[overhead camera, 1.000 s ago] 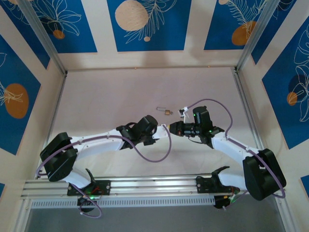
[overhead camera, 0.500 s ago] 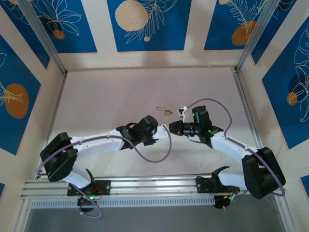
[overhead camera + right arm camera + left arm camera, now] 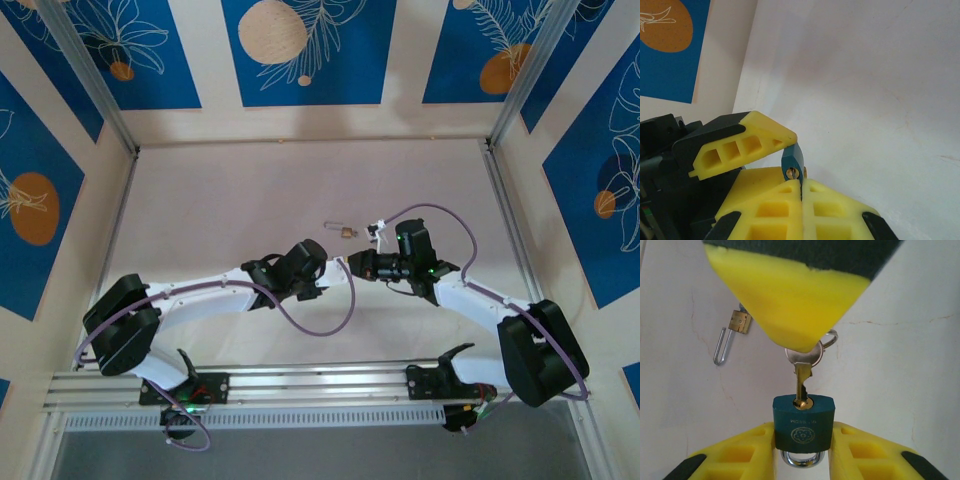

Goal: Unlock with the key

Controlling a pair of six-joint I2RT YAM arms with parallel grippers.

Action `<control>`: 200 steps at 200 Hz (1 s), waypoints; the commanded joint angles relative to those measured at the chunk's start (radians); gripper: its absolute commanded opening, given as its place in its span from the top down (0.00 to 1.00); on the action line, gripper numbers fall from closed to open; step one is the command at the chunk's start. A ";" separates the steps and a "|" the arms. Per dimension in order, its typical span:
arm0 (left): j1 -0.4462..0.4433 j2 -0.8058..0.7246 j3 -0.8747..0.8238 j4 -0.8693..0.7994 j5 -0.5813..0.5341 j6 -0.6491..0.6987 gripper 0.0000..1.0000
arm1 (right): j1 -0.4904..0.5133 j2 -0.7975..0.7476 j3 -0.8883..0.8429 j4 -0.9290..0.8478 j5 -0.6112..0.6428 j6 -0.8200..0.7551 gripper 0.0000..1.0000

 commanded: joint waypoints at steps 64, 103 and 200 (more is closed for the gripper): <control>-0.020 -0.009 0.006 0.032 -0.014 0.016 0.73 | 0.027 0.050 0.032 0.020 0.000 0.037 1.00; -0.029 -0.006 0.002 0.037 -0.029 0.025 0.73 | 0.037 0.074 0.045 0.034 -0.009 0.058 1.00; -0.057 -0.002 0.004 0.062 -0.064 0.044 0.74 | 0.053 0.110 0.062 0.028 0.012 0.073 1.00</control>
